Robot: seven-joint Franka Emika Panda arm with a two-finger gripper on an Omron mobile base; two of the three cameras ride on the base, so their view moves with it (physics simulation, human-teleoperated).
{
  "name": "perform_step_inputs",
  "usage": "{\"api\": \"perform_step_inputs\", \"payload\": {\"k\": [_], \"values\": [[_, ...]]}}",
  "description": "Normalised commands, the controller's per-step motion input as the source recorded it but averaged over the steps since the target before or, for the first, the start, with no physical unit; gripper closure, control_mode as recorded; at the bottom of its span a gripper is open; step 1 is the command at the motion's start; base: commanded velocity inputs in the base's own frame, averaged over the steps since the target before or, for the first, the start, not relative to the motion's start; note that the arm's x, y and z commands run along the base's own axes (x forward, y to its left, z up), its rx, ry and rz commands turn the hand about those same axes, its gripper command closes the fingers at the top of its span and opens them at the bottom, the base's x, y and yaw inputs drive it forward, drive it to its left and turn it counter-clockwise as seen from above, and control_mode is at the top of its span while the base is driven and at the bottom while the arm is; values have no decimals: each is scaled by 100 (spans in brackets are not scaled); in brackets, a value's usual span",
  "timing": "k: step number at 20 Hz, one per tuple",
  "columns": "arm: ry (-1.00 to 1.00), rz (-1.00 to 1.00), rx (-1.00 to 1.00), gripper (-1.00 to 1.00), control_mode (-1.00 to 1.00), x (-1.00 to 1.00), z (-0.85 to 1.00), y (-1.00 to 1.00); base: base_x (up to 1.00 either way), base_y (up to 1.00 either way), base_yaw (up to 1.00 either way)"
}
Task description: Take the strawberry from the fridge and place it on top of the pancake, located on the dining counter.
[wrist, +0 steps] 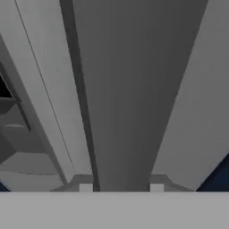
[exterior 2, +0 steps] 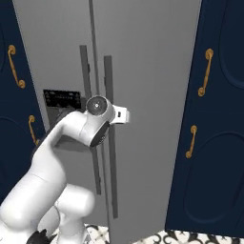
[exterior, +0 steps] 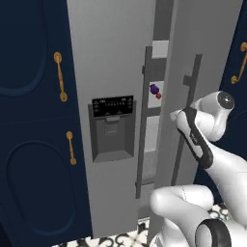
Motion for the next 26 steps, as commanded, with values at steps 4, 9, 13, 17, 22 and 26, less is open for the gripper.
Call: {"api": "perform_step_inputs", "payload": {"k": [4,9,13,17,22,26], "values": [[8,-9,0,-100,-100,-99,17,-36,0,0,0],[14,-10,-4,-100,-100,-100,46,1,0,0,0],[28,-9,-15,-100,-100,-100,47,45,0,0,0],[24,-5,-23,-100,-100,-98,55,75,0,0,0],[11,0,-39,-100,-100,36,66,100,0,0,0],[19,1,-28,-100,-100,100,10,80,0,0,0]]}}
